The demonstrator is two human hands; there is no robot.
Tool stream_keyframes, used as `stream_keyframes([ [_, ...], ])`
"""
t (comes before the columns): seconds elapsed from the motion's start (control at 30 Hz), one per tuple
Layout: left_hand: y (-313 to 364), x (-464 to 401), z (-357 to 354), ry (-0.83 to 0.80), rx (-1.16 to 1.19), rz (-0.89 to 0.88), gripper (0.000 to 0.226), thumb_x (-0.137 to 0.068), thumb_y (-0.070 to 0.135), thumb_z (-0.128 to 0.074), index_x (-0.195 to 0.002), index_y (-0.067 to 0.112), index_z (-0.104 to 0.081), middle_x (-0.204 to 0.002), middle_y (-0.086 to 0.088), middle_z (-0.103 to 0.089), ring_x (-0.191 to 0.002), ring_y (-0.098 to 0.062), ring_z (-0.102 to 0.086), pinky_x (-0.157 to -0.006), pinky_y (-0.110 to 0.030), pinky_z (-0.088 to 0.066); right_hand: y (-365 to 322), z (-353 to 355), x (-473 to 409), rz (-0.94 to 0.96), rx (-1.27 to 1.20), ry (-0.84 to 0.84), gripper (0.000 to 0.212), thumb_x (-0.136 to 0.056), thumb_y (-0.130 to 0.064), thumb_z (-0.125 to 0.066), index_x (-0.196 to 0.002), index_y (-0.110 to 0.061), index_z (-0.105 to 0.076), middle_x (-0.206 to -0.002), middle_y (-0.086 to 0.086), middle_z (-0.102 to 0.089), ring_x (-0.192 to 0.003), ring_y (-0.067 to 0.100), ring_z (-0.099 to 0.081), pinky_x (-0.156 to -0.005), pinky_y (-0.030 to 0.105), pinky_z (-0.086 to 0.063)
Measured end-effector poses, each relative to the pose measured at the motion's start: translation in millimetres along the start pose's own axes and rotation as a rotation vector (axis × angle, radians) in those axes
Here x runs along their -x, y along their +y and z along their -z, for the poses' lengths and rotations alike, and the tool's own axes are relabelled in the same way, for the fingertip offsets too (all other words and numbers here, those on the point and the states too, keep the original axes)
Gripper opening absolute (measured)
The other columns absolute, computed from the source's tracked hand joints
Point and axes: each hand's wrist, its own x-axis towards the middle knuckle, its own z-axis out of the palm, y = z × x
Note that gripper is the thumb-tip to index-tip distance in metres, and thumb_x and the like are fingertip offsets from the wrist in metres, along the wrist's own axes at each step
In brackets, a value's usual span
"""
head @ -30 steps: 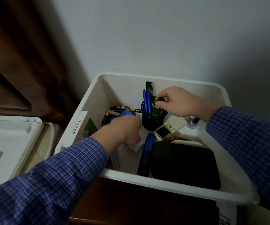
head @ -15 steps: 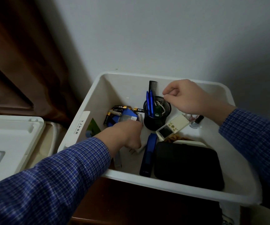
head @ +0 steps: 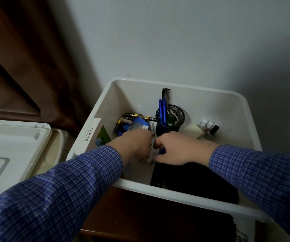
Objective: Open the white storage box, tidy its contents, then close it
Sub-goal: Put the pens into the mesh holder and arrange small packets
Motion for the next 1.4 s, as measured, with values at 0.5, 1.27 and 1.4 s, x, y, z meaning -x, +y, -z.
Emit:
stream_keyframes([
  [0.5,-12.1,0.1,13.9,0.095,0.055,0.107,0.021,-0.086,0.006,-0.06,-0.073,0.015,-0.048,-0.073,-0.005,-0.049,-0.063,-0.018,-0.049,-0.056,-0.03,-0.044,-8.8,-25.6,-28.1,-0.138,-0.007,0.075,0.04,-0.074,-0.057,-0.073,-0.087,-0.021,-0.061,-0.082,-0.003,-0.06,-0.075,0.018,-0.062,-0.058,0.03,-0.049],
  [1.27,-30.7,11.1,50.1,0.985,1.59,0.097,0.016,-0.091,0.012,-0.064,-0.1,0.022,-0.055,-0.091,-0.007,-0.07,-0.059,-0.014,-0.073,-0.06,-0.037,-0.062,-5.7,-8.0,-7.5,0.073,-0.072,0.213,0.034,-0.091,-0.028,-0.059,-0.125,-0.024,-0.063,-0.123,0.0,-0.057,-0.105,0.02,-0.06,-0.093,0.037,-0.053],
  [1.4,-27.9,9.0,45.4,0.986,1.559,0.097,0.03,-0.087,0.013,-0.068,-0.108,0.024,-0.05,-0.097,-0.003,-0.068,-0.066,-0.007,-0.074,-0.06,-0.03,-0.06,-17.4,-12.5,-41.9,0.067,0.136,0.121,0.035,-0.092,-0.02,-0.055,-0.126,-0.013,-0.058,-0.144,0.01,-0.035,-0.102,0.032,-0.058,-0.081,0.035,-0.052],
])
